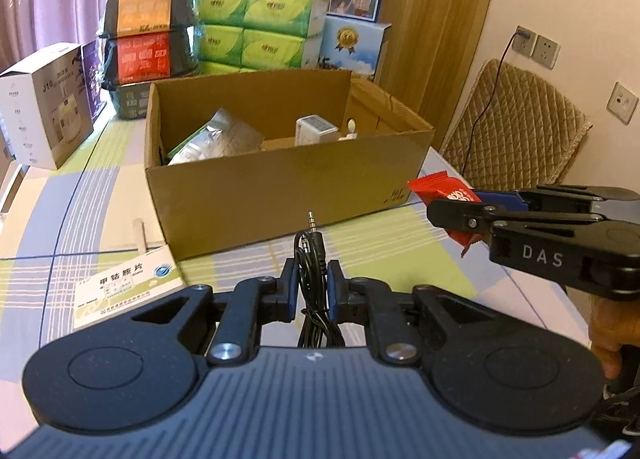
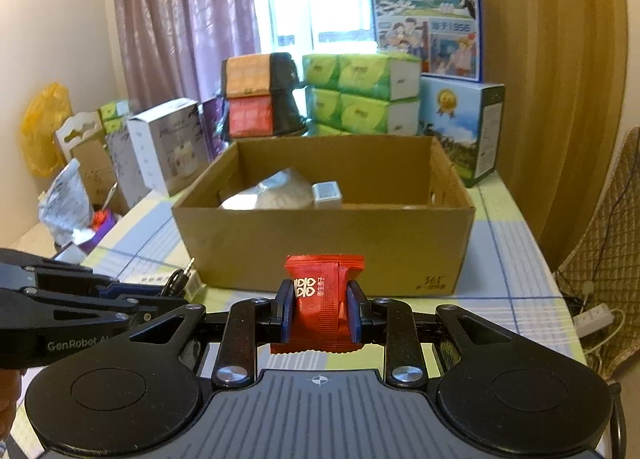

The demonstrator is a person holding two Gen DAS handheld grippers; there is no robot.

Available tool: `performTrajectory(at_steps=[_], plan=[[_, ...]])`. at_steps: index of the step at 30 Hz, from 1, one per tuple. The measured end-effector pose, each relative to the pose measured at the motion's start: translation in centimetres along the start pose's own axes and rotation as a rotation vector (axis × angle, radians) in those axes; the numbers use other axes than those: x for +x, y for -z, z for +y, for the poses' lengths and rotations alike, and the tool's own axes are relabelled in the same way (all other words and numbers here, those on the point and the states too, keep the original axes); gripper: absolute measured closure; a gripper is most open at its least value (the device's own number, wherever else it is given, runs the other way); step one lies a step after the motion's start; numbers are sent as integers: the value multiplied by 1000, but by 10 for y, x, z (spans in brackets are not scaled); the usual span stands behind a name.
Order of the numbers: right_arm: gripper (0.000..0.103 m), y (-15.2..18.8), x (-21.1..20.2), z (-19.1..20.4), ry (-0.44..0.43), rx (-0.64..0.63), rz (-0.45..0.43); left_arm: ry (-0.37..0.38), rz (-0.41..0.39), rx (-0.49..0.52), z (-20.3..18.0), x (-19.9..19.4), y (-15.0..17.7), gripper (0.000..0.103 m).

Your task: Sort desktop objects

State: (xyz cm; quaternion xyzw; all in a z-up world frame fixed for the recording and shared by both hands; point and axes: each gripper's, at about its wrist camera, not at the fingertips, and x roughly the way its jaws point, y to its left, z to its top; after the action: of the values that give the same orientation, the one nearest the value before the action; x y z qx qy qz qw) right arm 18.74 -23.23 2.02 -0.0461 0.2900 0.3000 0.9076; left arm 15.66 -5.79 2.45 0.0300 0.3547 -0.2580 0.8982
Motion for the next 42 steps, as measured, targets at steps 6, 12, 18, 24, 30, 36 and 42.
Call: performTrajectory(at_steps=[6,12,18,24,30,36,42], plan=[[79,-1,2,-8,16,8,-8,-8,-21,0,-5,4,-10,92],[79,-9,2,-14,25,18,-46,-19,-69,-11,-4,0,-26,92],[79,-23,8,-13,27,16,-79,-43,-108,-19,2,4,-48,92],[79,-33,15,-9,37,-1,-111,-55,-130,-43,10,8,-61,92],[79,-46,25,-13,45,10,-132,-67,-136,-68,18,16,-69,92],[79,-57,36,-18,58,30,-144,-83,-125,-77,24,29,-74,92],[79,-64,48,-20,68,39,-147,-99,-122,-81,31,40,-82,92]])
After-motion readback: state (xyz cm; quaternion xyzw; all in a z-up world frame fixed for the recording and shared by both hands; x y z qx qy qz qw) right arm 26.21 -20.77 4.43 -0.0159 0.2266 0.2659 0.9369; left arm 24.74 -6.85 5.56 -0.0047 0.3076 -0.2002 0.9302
